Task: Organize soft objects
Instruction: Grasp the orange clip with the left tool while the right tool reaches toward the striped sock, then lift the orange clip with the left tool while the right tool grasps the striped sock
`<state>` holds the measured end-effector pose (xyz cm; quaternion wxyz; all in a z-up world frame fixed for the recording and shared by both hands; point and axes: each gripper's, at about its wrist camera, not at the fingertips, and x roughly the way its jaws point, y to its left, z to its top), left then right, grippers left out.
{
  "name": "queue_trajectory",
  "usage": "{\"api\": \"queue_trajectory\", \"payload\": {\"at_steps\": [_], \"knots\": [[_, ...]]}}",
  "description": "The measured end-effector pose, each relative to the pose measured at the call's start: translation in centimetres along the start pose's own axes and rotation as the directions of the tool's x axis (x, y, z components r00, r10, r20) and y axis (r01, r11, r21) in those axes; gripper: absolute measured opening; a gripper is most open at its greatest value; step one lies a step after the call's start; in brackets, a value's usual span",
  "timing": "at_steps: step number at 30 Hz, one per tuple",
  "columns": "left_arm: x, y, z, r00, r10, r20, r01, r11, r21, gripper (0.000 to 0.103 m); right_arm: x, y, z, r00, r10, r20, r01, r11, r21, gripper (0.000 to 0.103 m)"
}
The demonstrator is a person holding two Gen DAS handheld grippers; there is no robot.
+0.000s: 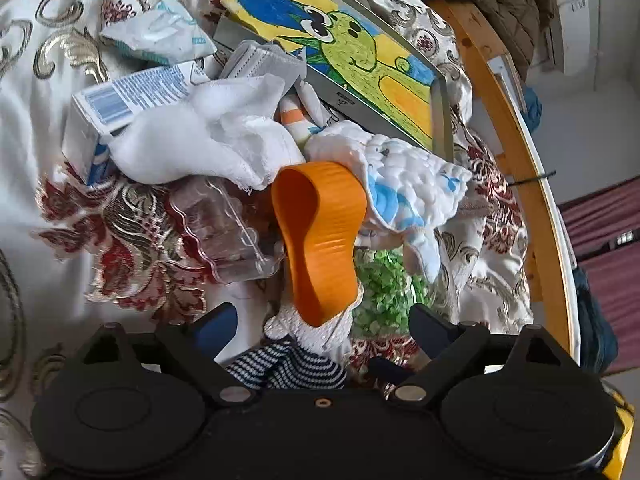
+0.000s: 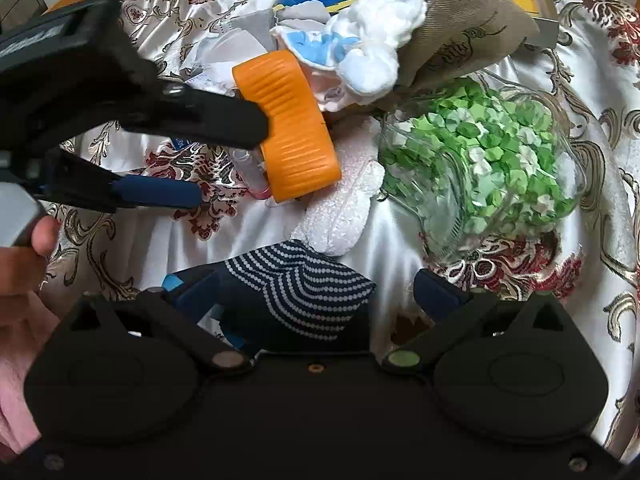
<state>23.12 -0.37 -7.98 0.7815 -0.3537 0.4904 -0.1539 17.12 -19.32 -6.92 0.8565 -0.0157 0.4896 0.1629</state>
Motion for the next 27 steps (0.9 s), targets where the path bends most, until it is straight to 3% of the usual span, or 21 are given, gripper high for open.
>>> {"api": "queue_trajectory", "payload": {"at_steps": [5,9,13,22,24,27], "knots": [[1.4,0.6,-0.2,0.998,-0.061,-0.001,0.061,0.994,-0.095,0.085,0.7,0.2,-0.3,1.0,-0.001,0.01,0.001,1.0,0.003,0.102],[2.4,0.8,-0.6,0.995,-0.101,0.017,0.103,0.984,-0.148,0.079,0.5,-0.1,-0.6,1.0,0.006,0.006,-0.006,1.0,0.019,0.092],[2.4,1.0,-1.0,0.993,-0.105,0.058,0.114,0.977,-0.179,0.065,0.4,-0.2,-0.9,1.0,0.007,0.0,-0.007,1.0,0.01,0.084],[2.0,1.8,-1.1,0.99,-0.1,0.098,0.117,0.977,-0.18,0.035,1.1,0.1,-1.5,1.0,0.004,-0.018,-0.004,1.0,0.018,0.052],[2.2,2.0,-1.2,0.99,-0.103,0.101,0.12,0.976,-0.182,0.028,1.2,0.0,-1.5,1.0,0.0,-0.026,0.001,1.0,0.024,0.035],[2.2,1.9,-1.2,0.988,-0.107,0.109,0.124,0.979,-0.162,0.021,1.4,-0.1,-1.8,0.999,-0.007,-0.037,0.008,0.999,0.031,0.02]]}}
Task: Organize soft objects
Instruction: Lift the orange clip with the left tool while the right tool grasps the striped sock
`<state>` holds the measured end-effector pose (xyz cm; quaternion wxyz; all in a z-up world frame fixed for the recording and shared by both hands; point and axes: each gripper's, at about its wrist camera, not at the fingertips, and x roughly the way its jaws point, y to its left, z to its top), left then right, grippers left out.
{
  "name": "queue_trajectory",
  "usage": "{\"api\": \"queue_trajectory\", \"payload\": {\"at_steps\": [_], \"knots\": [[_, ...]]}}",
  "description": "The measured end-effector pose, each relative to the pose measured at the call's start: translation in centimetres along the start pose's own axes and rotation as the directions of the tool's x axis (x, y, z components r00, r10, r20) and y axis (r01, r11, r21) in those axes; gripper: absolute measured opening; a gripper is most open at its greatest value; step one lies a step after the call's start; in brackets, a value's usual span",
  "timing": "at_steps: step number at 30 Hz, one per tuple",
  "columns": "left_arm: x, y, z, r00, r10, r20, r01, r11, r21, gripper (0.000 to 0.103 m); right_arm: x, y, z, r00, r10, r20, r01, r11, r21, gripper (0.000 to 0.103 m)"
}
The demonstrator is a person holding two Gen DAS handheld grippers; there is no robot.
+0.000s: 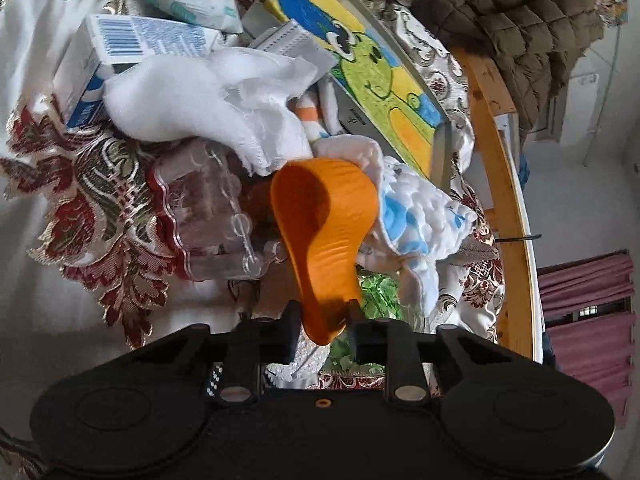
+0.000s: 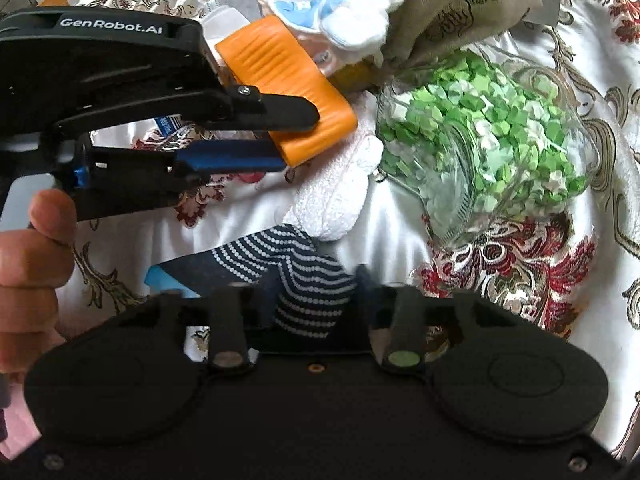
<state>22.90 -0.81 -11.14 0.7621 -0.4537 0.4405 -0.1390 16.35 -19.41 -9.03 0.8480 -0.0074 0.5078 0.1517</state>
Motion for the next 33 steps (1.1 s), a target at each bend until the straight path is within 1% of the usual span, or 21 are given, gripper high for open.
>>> {"api": "queue_trajectory", "payload": {"at_steps": [1,2,3,6,12,17,21,25,28,33], "knots": [[0.0,-0.1,0.0,1.0,0.0,0.006,0.0,1.0,0.012,0.018,0.1,0.0,-0.1,1.0,0.001,-0.001,-0.001,1.0,0.002,0.017],[-0.2,-0.1,-0.1,1.0,0.0,0.011,0.0,1.0,0.024,0.016,0.0,-0.1,-0.1,1.0,0.006,-0.001,-0.006,1.0,0.005,0.013],[-0.3,-0.3,-0.2,1.0,0.001,0.016,-0.002,0.999,0.036,0.015,0.0,-0.2,-0.1,1.0,0.01,0.0,-0.01,1.0,0.01,0.009],[-0.6,-0.7,-0.3,1.0,0.009,0.029,-0.011,0.998,0.069,0.011,-0.5,-0.4,-0.1,1.0,0.011,0.009,-0.012,1.0,0.019,0.005],[-1.7,-1.3,-0.9,0.998,0.03,0.05,-0.035,0.993,0.109,0.007,-2.4,-0.8,-0.5,0.998,-0.011,0.067,0.01,1.0,0.016,0.002],[-3.3,-1.8,-1.9,0.996,0.058,0.061,-0.067,0.984,0.165,0.004,-4.9,-0.6,-0.9,0.986,-0.037,0.161,0.04,0.999,-0.012,0.002],[-4.7,-2.1,-3.0,0.993,0.082,0.079,-0.097,0.972,0.214,0.003,-7.1,-0.5,-1.2,0.972,-0.028,0.235,0.033,0.999,-0.017,0.001],[-6.1,-2.3,-4.1,0.99,0.094,0.108,-0.119,0.958,0.259,0.003,-9.3,-1.0,-1.8,0.956,0.003,0.295,-0.002,1.0,-0.003,0.001],[-7.0,-3.1,-4.8,0.987,0.083,0.138,-0.122,0.944,0.307,0.003,-10.9,-1.4,-2.3,0.935,0.011,0.356,-0.014,1.0,0.005,0.001],[-8.2,-5.0,-6.0,0.98,0.06,0.192,-0.136,0.901,0.412,0.003,-12.4,-2.4,-1.8,0.887,0.026,0.46,-0.051,0.998,0.041,0.001]]}}
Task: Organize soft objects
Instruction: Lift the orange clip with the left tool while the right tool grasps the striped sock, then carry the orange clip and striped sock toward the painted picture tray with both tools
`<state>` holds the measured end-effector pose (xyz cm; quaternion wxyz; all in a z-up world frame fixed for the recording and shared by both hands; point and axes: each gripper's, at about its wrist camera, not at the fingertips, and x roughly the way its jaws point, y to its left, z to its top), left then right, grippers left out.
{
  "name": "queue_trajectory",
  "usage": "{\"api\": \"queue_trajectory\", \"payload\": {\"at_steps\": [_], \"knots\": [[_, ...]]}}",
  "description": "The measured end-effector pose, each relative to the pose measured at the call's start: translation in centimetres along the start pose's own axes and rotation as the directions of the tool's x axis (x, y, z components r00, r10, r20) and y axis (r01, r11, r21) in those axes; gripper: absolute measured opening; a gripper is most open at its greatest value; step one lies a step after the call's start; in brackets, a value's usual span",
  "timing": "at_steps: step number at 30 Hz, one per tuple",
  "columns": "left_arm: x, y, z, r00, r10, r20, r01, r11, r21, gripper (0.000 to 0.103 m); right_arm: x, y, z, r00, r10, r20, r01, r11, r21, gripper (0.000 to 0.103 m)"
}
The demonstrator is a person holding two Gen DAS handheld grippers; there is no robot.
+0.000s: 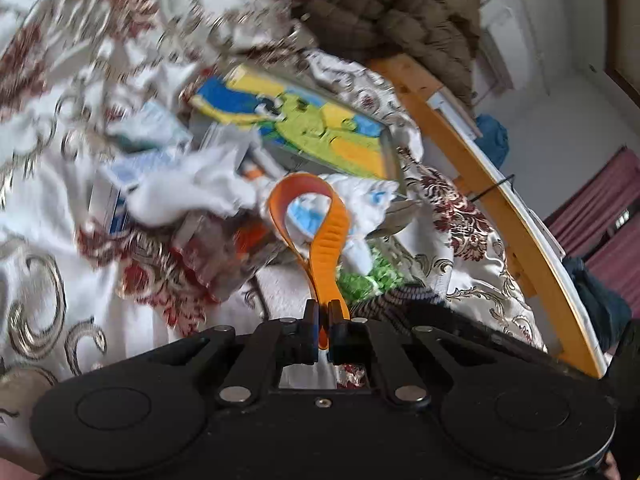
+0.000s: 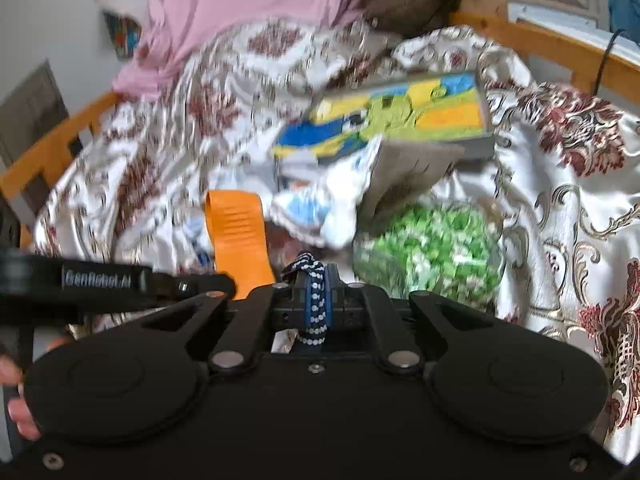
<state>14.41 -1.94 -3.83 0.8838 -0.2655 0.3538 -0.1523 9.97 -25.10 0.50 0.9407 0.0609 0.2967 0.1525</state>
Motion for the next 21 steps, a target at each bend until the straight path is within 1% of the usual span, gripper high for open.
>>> {"api": "queue_trajectory", "payload": {"at_steps": [3,7,10,14,16,18,19,21], "knots": [[-0.5,-1.1,0.0,0.999,0.006,0.034,-0.008,0.999,0.051,0.001,-0.8,-0.4,0.6,0.997,-0.008,0.083,0.007,1.0,0.013,0.001],[-1.1,-2.0,0.1,0.997,0.003,0.08,-0.011,0.995,0.099,0.0,-1.5,-0.2,1.1,0.984,-0.025,0.174,0.026,1.0,-0.002,0.001],[-0.7,-2.2,-0.1,0.998,0.024,0.065,-0.031,0.993,0.116,0.0,-1.8,-0.4,1.3,0.98,-0.04,0.194,0.041,0.999,-0.001,0.001],[0.2,-1.6,-0.5,0.999,0.052,0.014,-0.053,0.993,0.105,0.0,-2.2,-1.1,1.3,0.981,-0.05,0.189,0.049,0.999,0.012,0.001],[1.0,-1.2,-0.6,0.997,0.046,-0.058,-0.04,0.994,0.099,0.0,-2.7,-0.8,0.6,0.981,-0.049,0.189,0.048,0.999,0.009,0.001],[1.8,-0.9,-0.8,0.992,0.044,-0.118,-0.032,0.994,0.105,0.009,-2.6,-0.6,0.3,0.982,-0.047,0.185,0.047,0.999,0.005,0.001],[2.2,-1.0,-1.1,0.989,0.064,-0.132,-0.046,0.99,0.134,0.018,-2.4,-0.5,0.3,0.983,-0.047,0.179,0.047,0.999,0.004,0.001],[2.7,-1.4,-1.8,0.984,0.119,-0.132,-0.09,0.974,0.206,0.028,-2.2,-0.4,0.1,0.984,-0.052,0.169,0.052,0.999,0.003,0.002]]}}
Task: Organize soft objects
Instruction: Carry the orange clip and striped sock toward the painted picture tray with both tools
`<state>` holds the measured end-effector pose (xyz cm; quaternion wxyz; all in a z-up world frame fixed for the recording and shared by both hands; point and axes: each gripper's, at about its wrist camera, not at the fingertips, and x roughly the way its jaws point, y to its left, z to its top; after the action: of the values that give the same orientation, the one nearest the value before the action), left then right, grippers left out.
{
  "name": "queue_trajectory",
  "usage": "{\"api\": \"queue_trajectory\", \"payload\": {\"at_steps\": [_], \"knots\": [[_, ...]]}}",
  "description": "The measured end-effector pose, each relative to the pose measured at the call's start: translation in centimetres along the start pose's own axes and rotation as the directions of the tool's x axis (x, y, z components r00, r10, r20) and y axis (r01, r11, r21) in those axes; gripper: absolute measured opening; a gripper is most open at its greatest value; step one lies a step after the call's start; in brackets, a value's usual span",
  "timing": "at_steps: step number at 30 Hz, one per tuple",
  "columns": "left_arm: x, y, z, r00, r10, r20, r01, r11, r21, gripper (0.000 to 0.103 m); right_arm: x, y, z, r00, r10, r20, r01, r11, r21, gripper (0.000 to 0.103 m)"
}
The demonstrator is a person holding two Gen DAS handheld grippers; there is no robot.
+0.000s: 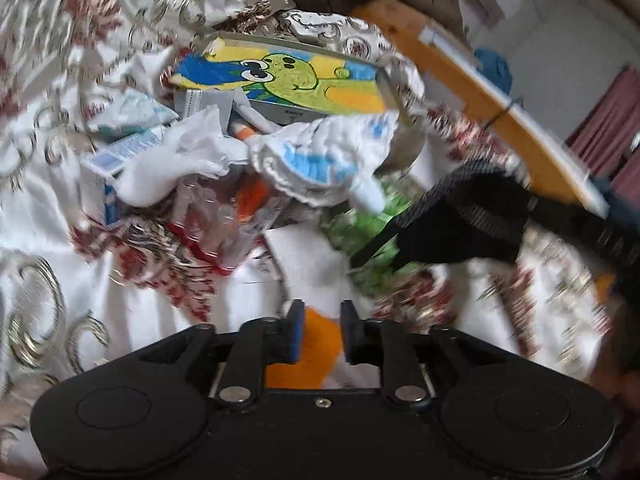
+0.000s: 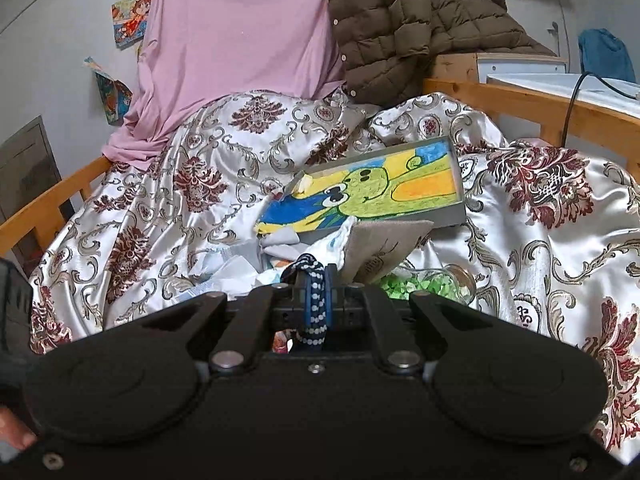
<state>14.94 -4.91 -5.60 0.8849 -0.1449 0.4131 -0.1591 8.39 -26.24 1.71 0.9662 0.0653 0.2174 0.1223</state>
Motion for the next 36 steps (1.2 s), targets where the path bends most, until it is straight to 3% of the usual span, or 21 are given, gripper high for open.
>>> {"api": "queue_trajectory", "payload": {"at_steps": [2,5,12,21,26,30,33,36], "knots": [[0.5,-0.5,-0.3,0.998,0.056,-0.023,-0.054,0.996,0.068,0.04,0.1,0.1,0.0,1.0,-0.001,-0.005,0.001,1.0,0.005,0.002],[1.3,-1.2,-0.6,0.993,0.104,-0.063,-0.094,0.985,0.147,0.046,0.0,0.1,-0.1,1.0,0.004,-0.01,-0.003,1.0,0.012,0.002],[3.7,-2.2,-2.4,0.965,0.211,-0.157,-0.153,0.935,0.319,0.047,-0.1,0.4,-0.1,1.0,0.007,-0.018,-0.007,1.0,0.001,0.002],[4.4,-1.9,-2.8,0.954,0.223,-0.202,-0.151,0.936,0.319,0.048,0.0,0.5,-0.2,1.0,0.012,-0.024,-0.012,1.0,-0.002,0.002],[4.4,-1.6,-2.7,0.95,0.185,-0.25,-0.109,0.951,0.289,0.061,-0.1,0.6,-0.3,1.0,0.011,-0.022,-0.011,1.0,0.007,0.002],[4.9,-1.3,-2.9,0.938,0.187,-0.29,-0.103,0.954,0.282,0.06,-0.1,0.6,-0.3,1.0,0.012,-0.023,-0.012,1.0,0.006,0.002],[5.0,-1.2,-2.9,0.937,0.194,-0.29,-0.11,0.953,0.282,0.051,-0.1,0.5,-0.3,1.0,0.012,-0.023,-0.012,1.0,0.006,0.002],[5.1,-1.2,-2.9,0.936,0.196,-0.293,-0.11,0.952,0.287,0.049,-0.1,0.5,-0.3,1.0,0.013,-0.026,-0.013,1.0,0.004,0.002]]}}
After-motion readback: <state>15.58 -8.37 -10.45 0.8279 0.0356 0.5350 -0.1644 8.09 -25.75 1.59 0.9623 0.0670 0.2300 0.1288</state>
